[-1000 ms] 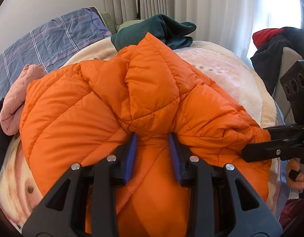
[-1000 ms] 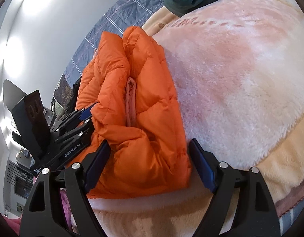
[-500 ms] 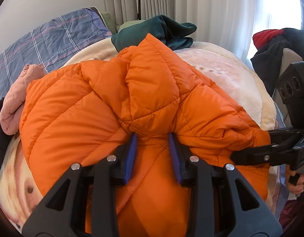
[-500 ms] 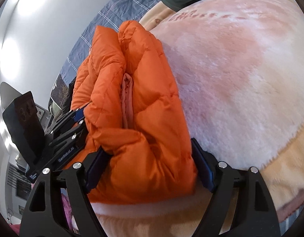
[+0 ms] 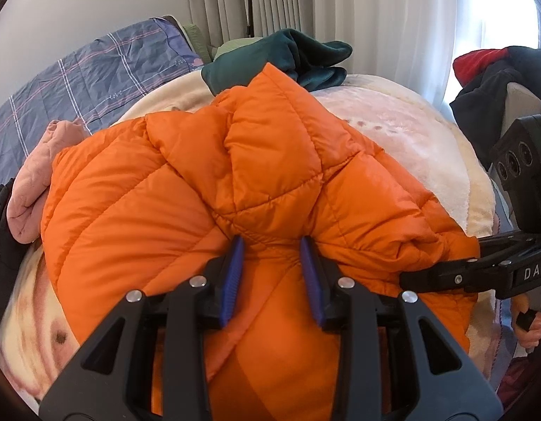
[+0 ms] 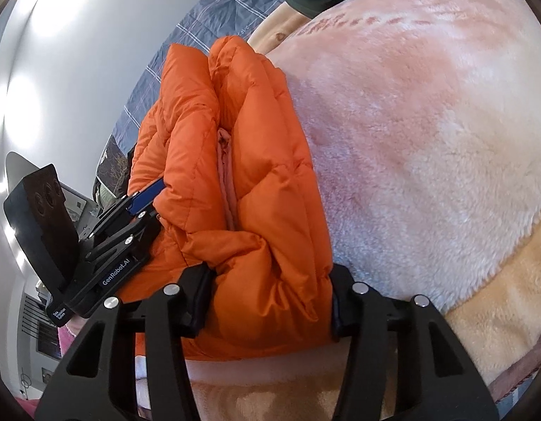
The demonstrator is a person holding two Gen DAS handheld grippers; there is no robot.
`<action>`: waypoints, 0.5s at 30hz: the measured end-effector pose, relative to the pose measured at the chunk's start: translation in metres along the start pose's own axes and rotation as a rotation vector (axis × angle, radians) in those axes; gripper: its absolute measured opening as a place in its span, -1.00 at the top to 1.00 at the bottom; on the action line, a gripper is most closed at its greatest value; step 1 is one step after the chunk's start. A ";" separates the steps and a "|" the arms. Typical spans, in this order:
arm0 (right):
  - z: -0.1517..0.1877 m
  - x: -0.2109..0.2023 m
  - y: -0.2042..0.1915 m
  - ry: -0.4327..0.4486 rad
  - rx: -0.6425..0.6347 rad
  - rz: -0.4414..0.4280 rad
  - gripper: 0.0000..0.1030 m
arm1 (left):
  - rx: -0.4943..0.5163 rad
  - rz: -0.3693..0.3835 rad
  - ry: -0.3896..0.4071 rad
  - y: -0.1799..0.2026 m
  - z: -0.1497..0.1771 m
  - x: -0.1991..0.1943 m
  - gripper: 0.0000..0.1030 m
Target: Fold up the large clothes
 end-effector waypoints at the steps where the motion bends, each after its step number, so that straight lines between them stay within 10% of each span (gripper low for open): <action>1: 0.001 0.001 -0.001 0.002 -0.003 0.002 -0.01 | 0.002 -0.003 -0.001 0.002 -0.002 0.000 0.33; 6: 0.003 0.003 -0.004 0.012 -0.021 0.013 -0.02 | -0.002 -0.028 0.002 0.003 -0.004 -0.009 0.24; 15: 0.005 0.006 -0.006 0.021 -0.035 0.021 -0.03 | -0.273 -0.119 0.068 -0.062 0.020 -0.059 -0.53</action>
Point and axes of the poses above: each gripper's, at about its wrist camera, not at the fingertips, and x roughly the way its jaws point, y to its right, z to its underside, the point moved 4 cm from there along x, roughly the way its jaws point, and after that the axes turned 11 degrees about x, right-handed, at the moved point
